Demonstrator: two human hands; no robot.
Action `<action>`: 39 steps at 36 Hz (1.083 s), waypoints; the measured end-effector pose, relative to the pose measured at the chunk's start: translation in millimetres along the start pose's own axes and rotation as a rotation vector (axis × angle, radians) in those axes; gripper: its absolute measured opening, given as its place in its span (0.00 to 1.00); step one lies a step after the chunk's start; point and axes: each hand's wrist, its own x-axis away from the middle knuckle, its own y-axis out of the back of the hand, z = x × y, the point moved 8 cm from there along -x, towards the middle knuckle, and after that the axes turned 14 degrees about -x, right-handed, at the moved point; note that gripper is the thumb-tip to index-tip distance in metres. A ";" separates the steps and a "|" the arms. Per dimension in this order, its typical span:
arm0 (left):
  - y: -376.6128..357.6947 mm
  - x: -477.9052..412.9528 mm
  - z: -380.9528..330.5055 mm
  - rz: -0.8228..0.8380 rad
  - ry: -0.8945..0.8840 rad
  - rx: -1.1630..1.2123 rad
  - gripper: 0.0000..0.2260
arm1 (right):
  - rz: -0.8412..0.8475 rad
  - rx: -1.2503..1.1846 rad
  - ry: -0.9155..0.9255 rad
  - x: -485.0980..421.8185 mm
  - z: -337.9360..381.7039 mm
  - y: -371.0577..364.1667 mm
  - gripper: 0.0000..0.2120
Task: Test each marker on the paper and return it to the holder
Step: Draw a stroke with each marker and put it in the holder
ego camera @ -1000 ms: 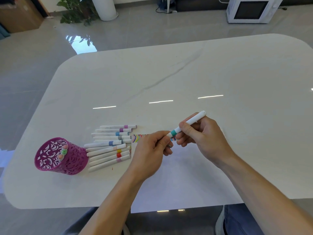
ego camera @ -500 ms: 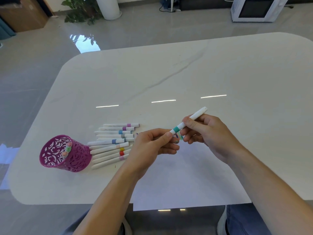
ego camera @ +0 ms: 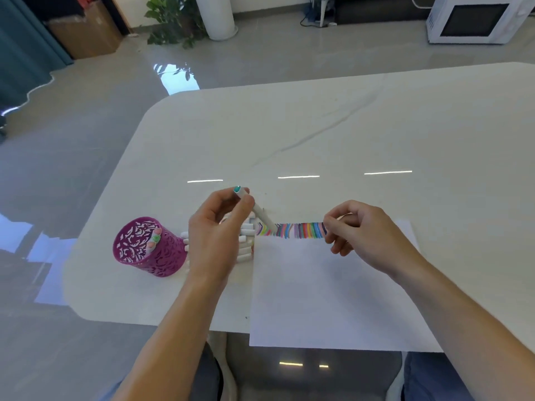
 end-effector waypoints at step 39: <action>120.9 -15.7 -11.6 -0.315 -0.163 -1.050 0.10 | 0.067 0.516 -0.003 7.4 -7.7 -26.2 0.04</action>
